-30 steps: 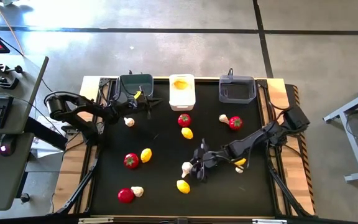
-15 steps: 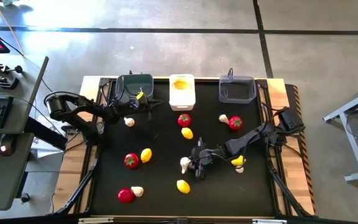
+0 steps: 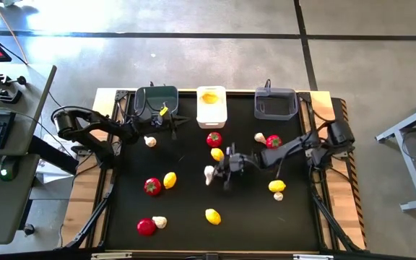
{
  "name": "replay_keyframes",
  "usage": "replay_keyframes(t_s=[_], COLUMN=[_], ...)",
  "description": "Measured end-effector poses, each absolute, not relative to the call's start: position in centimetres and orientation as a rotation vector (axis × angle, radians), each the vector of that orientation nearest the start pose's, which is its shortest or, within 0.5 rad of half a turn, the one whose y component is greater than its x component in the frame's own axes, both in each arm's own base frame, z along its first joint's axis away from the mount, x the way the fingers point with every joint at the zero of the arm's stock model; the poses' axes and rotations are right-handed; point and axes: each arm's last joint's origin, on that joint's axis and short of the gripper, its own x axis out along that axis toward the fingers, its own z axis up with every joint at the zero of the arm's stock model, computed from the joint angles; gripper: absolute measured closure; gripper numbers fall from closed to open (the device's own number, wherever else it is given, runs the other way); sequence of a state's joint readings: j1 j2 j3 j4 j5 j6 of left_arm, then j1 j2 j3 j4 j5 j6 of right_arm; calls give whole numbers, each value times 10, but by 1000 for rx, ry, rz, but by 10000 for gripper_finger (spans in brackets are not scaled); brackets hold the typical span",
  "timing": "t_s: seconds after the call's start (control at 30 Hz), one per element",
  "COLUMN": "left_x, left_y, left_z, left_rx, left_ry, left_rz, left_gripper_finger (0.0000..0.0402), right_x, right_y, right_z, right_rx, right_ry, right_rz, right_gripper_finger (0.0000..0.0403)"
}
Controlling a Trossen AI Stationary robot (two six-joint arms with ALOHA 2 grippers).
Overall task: Sort produce into baskets
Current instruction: Put the white garlic into the blue bin
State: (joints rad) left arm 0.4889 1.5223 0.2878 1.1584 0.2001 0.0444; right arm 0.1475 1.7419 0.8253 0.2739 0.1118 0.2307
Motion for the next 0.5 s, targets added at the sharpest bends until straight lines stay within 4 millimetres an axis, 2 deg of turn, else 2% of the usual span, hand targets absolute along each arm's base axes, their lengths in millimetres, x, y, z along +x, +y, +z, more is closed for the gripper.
replay_keyframes(t_s=[0.27,0.5], left_x=[215,216], left_y=[108,106], left_z=[148,148], left_rx=[-84,-293], left_ry=[66,43], left_rz=[284,236], left_gripper_finger=[399,385], right_x=[340,342], right_y=[-12,-53], right_z=[178,195], right_rx=[123,-94], right_ry=[454,295], right_rz=[-209,-452], right_gripper_finger=[337,337])
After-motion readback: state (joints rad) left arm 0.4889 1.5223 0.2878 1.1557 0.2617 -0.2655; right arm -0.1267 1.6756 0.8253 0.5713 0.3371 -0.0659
